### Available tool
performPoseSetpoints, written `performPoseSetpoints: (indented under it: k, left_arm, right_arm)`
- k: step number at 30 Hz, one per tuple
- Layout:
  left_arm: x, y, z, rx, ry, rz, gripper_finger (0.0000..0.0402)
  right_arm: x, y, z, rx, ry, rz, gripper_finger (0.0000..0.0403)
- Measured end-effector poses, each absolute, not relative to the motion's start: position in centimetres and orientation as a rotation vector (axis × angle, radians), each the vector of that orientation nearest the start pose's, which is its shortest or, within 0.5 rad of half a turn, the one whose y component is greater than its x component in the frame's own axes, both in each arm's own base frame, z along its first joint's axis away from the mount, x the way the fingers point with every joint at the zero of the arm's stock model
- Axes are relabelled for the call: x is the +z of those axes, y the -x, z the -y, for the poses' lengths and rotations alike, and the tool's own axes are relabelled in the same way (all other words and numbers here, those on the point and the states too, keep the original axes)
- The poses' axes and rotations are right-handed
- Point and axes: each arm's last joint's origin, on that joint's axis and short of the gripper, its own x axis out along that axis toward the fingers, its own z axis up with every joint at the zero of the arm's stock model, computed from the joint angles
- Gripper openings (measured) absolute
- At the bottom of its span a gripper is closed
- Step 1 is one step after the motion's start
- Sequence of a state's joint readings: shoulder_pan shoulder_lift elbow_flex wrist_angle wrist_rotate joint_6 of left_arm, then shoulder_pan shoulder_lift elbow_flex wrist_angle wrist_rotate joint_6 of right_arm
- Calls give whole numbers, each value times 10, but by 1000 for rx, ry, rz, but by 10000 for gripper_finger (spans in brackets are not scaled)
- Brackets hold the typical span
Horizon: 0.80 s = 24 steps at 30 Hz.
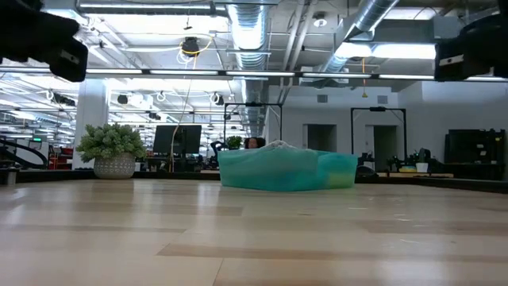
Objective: Fold microfiber towels
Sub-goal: Return to Home Position
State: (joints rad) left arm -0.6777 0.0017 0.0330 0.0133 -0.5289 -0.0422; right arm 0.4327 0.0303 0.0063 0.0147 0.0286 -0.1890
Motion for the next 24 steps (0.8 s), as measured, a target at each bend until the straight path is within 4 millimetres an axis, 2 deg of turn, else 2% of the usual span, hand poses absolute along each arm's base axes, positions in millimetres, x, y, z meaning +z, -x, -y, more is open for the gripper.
performPoseSetpoints:
  k: [3, 7, 10, 15, 19, 24]
  left_arm:
    - [175, -80, 49, -256, 70, 21, 4]
    - [174, -79, 54, -435, 45, 7, 4]
    - [172, -77, 58, -569, 31, -6, 4]
    - [172, -73, 63, -782, 11, -8, 4]
    - [171, -74, 61, -728, -61, 10, 4]
    - [171, -76, 59, -618, 9, -20, 4]
  right_arm:
    - [163, -93, -37, 361, 168, 2, 91]
    - [163, -94, -35, 330, -158, -59, 91]
    - [163, -95, -34, 313, -313, -81, 91]
    - [163, -95, -33, 307, -388, -94, 91]
    - [163, -95, -33, 308, -391, -95, 91]
    - [163, -95, -33, 308, -391, -95, 91]
